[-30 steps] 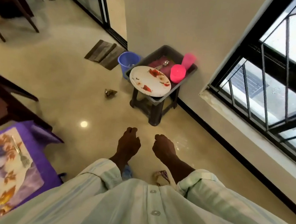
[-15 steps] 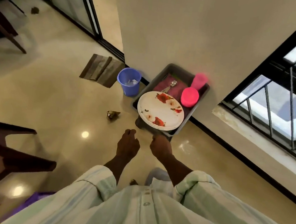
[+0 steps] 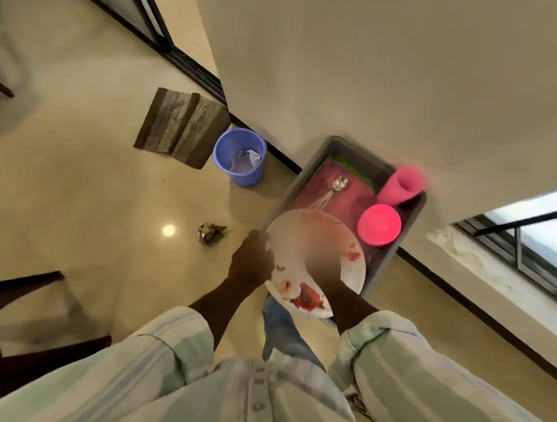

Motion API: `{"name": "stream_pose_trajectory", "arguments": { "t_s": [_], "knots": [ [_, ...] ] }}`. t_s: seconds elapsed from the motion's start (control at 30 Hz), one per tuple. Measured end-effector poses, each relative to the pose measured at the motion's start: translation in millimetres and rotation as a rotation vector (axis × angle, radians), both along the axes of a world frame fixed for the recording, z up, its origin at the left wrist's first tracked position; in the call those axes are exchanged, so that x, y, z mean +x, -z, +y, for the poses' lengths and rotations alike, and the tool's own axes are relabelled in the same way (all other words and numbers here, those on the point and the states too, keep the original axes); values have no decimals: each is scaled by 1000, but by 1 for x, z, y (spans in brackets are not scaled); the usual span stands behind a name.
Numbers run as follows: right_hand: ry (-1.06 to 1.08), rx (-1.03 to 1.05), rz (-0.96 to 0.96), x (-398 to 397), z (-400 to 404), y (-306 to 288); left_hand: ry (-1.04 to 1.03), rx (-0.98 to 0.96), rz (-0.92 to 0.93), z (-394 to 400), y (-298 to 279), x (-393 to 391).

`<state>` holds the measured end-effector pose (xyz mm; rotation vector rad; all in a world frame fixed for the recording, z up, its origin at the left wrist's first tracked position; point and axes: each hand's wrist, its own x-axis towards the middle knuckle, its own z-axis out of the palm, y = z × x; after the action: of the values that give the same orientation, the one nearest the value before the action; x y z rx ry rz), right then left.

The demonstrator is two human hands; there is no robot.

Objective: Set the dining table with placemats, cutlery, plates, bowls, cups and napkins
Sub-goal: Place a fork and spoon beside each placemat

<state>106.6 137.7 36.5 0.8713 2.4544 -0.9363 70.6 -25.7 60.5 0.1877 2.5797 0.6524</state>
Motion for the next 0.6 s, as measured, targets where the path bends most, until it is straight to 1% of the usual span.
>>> {"name": "stream_pose_trajectory", "arguments": {
  "t_s": [0.1,0.17,0.23,0.27,0.3,0.33,0.37,0.4,0.43,0.47,0.5,0.53,0.57,0.6],
  "knots": [
    [44,-73,-72,-55,27,35,18,-23,-52,23,12,-51],
    [140,-201,-129,-84,49,57,10,-17,-71,38,21,-77],
    [274,-422,-188,-110,65,58,-2,12,-85,52,34,-100],
    [320,-460,-186,-120,71,60,-9,29,-86,58,40,-110],
    [338,-368,-94,-127,77,67,-16,45,-86,64,45,-117],
    [367,-393,-105,-137,82,72,-17,57,-89,71,52,-126],
    [285,-420,-153,-152,88,90,-17,66,-94,77,59,-134],
    [190,-258,-11,-157,95,126,-18,71,-96,83,65,-140],
    [189,-192,42,-158,98,140,-25,76,-93,88,72,-146],
    [292,-308,43,-161,101,142,-33,84,-82,92,76,-151],
    [464,-526,-29,-166,102,137,-45,93,-74,96,82,-156],
    [497,-441,-69,-174,97,118,-56,103,-66,99,87,-160],
    [535,-308,-83,-177,101,128,-67,111,-65,102,91,-164],
    [549,-379,-184,-181,100,130,-81,114,-69,104,95,-167]
  ]
}}
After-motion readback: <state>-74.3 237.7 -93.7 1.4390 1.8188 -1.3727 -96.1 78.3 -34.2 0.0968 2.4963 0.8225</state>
